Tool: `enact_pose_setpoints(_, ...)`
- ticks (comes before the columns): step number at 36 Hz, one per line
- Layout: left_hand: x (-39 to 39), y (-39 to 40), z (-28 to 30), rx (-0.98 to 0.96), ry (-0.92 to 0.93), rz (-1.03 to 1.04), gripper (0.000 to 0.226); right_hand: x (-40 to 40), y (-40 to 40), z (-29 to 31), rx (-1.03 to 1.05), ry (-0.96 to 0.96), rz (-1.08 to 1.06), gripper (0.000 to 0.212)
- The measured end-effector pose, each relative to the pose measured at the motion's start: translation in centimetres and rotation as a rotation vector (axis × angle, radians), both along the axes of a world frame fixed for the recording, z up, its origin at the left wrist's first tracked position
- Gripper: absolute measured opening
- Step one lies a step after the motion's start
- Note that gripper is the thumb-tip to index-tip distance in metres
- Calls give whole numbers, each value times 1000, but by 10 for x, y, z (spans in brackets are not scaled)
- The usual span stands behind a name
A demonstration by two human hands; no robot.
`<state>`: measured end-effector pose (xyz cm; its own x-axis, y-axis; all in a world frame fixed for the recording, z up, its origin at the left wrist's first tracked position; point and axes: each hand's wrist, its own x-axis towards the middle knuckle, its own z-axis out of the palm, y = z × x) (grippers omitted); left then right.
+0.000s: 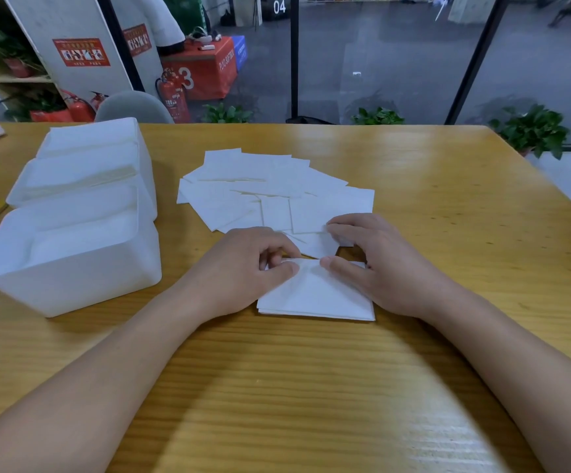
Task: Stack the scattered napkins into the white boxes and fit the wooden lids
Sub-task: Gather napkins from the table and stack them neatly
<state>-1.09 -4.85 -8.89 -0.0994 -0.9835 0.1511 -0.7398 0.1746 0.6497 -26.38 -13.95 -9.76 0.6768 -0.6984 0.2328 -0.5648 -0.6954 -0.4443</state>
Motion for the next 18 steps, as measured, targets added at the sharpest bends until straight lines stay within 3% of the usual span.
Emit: enact_pose_setpoints(18, -3, 1, 0, -8, 8, 17, 4, 10, -5, -3, -51, 118, 53, 76)
